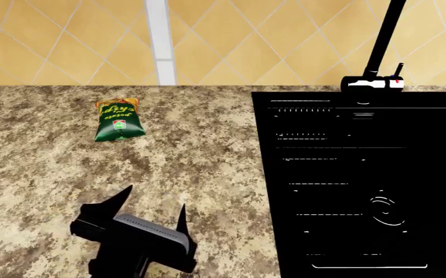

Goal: Pick the cans from the counter and place them in their designated side in the cabinet.

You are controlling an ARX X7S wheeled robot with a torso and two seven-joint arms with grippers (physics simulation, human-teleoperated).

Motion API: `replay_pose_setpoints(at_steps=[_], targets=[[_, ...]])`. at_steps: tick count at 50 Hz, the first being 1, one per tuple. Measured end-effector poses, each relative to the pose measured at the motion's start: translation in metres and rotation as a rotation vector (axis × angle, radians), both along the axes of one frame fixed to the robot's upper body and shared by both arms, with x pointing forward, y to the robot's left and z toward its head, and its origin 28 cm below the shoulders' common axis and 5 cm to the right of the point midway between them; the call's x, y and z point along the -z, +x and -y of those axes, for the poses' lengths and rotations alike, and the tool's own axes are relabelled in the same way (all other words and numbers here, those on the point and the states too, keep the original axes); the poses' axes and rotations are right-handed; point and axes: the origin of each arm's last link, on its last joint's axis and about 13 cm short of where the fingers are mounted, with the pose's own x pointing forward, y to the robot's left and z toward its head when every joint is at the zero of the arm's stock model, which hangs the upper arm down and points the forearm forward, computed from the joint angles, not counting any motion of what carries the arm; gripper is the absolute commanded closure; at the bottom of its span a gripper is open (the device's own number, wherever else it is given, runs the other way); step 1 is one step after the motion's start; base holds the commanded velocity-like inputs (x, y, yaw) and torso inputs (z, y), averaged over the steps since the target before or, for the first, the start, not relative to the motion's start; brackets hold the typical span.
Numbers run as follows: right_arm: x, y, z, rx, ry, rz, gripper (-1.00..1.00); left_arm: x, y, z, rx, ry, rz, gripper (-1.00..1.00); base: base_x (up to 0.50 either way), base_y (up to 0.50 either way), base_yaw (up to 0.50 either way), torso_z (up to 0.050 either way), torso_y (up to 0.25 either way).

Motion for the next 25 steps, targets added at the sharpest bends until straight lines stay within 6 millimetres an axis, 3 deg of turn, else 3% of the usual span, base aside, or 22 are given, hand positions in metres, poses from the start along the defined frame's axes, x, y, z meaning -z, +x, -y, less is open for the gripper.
replay_pose_setpoints(at_steps=[10,25], targets=[[-0.004,-0.004,-0.009,-0.027,-0.016,0.029,-1.00,0.000,0.000,0.000,0.001,0.000,0.004,-1.00,0.00,0.00,0.00,0.000,0.000],[-0.021,-0.035,-0.025,-0.033,-0.093,0.131,-1.00,0.001,-0.005,0.000,0.005,-0.001,0.007,-1.00,0.00,0.00,0.00,0.000,0.000]])
